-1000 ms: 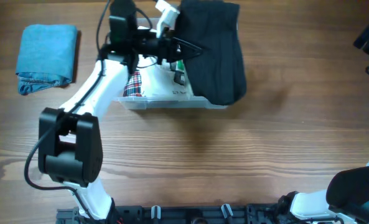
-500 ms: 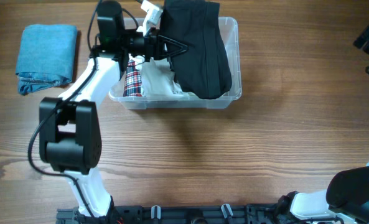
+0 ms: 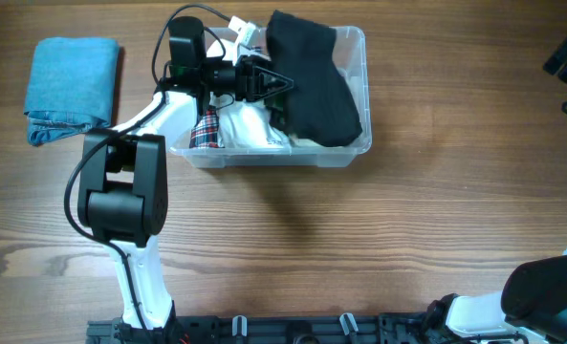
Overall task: Pack container
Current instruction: 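Carry the black garment over the box's right side and lower it, then open the left gripper and lift it off the black garment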
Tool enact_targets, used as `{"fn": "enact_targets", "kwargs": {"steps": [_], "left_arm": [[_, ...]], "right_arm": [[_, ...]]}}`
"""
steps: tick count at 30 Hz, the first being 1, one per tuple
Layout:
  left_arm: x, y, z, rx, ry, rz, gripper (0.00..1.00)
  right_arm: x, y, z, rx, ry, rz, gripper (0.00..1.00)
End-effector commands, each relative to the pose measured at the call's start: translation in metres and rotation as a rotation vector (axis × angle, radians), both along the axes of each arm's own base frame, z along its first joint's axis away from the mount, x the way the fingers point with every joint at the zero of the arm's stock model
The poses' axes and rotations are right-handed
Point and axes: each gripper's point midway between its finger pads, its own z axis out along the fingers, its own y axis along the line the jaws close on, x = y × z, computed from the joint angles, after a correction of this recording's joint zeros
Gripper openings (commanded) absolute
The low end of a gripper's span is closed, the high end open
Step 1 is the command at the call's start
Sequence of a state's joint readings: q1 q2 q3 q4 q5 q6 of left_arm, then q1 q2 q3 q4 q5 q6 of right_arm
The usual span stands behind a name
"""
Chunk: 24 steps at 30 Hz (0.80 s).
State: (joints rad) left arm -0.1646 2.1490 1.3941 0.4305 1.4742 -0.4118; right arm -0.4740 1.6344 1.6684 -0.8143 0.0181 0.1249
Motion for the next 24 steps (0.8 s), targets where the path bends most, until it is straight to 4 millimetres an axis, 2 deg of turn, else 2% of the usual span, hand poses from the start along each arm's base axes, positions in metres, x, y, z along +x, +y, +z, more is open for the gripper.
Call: {"fn": "enact_targets", "kwargs": {"steps": [1, 4, 6, 7, 10, 11, 16, 18, 22, 24], "left_arm": [[0.003, -0.002, 0.003, 0.002, 0.035, 0.000, 0.66], [-0.007, -0.001, 0.015, -0.019, 0.060, -0.068, 0.64], [-0.011, 0.000, 0.030, -0.023, 0.070, -0.099, 0.60], [-0.013, 0.000, 0.047, -0.024, 0.048, -0.099, 0.59], [-0.021, 0.001, 0.077, -0.038, -0.058, -0.096, 0.57], [-0.025, 0.002, 0.094, -0.048, -0.098, -0.085, 0.57], [-0.044, 0.005, 0.137, -0.059, -0.183, -0.089, 0.54], [-0.049, 0.001, 0.142, -0.062, -0.196, -0.098, 0.53], [-0.057, -0.017, 0.140, -0.069, -0.193, -0.135, 0.51], [-0.058, -0.023, 0.141, -0.078, -0.185, -0.134, 0.54]], "right_arm": [[0.003, 0.002, -0.008, 0.007, 0.016, 0.025, 1.00], [0.003, 0.002, -0.008, 0.007, 0.016, 0.025, 1.00], [0.003, 0.002, -0.008, 0.007, 0.017, 0.025, 1.00], [0.003, 0.002, -0.008, 0.007, 0.017, 0.025, 1.00], [0.003, 0.002, -0.008, 0.007, 0.017, 0.025, 1.00], [0.003, 0.002, -0.008, 0.007, 0.017, 0.025, 1.00], [0.003, 0.002, -0.008, 0.007, 0.017, 0.025, 1.00], [0.003, 0.002, -0.008, 0.007, 0.017, 0.025, 1.00], [0.003, 0.002, -0.008, 0.007, 0.017, 0.025, 1.00], [0.003, 0.002, -0.008, 0.007, 0.017, 0.025, 1.00]]}}
